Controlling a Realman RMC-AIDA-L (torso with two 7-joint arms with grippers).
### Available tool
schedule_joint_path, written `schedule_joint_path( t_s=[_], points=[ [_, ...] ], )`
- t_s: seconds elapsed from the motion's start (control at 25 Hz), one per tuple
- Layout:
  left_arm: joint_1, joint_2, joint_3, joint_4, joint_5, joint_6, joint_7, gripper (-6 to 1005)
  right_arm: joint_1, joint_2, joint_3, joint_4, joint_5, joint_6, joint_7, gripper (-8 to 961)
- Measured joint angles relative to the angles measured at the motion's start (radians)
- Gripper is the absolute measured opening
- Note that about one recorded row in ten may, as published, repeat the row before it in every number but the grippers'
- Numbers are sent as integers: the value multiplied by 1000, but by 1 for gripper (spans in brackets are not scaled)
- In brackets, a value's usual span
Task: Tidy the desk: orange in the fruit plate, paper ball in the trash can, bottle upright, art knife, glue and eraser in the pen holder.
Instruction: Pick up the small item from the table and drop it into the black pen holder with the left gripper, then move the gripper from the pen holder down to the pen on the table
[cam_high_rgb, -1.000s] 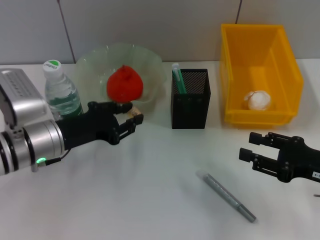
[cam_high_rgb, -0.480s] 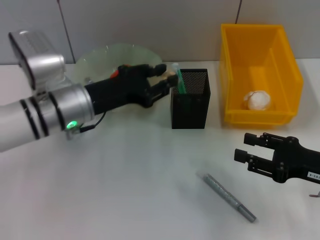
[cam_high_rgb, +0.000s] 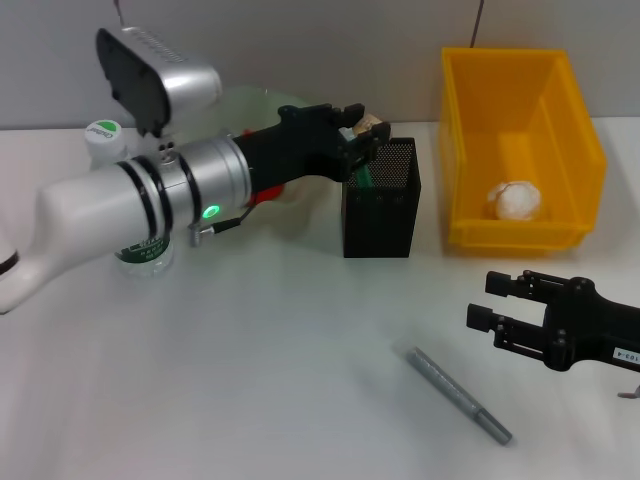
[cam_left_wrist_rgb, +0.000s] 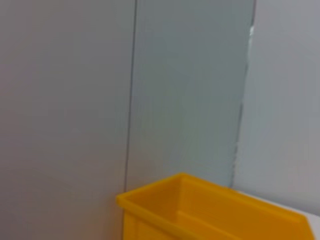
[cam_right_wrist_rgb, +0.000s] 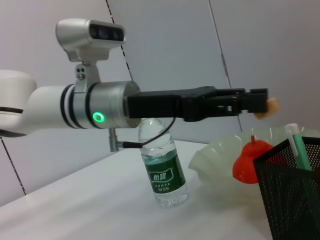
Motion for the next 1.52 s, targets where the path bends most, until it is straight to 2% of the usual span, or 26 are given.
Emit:
schedule_joint_path(
  t_s=[0.2,0.64,0.84,1.0,1.16,1.2,1.32,1.36,1.48,1.52],
  points=[
    [-21,0,92,11,-60,-97,0,383,0,0,0,-5,-2,-1,0,569],
    [-27,0,130,13,-125,-164,0,399,8,-1,1,-2,-13,3,0,566],
    [-30,0,153,21,-126,-172,0,648,11,-2,1,0,-15,5,0,564],
    [-5,0,160,46,-126,-142,0,667,13,-2,2,0,-16,6,0,563],
    [75,5,159,102,-122,-16,34,677,17,-1,2,-2,-16,6,0,562],
    [75,5,159,102,-122,-16,34,676,18,-1,2,-3,-16,6,0,562],
    [200,12,150,184,-120,110,73,676,26,1,2,-3,-16,6,2,561],
    [220,13,149,197,-119,123,75,676,30,1,2,-1,-16,6,2,561],
    [220,13,149,197,-119,123,75,675,39,0,1,1,-16,8,3,560],
    [308,18,131,245,-118,185,89,675,42,0,2,0,-16,9,5,559]
  ],
)
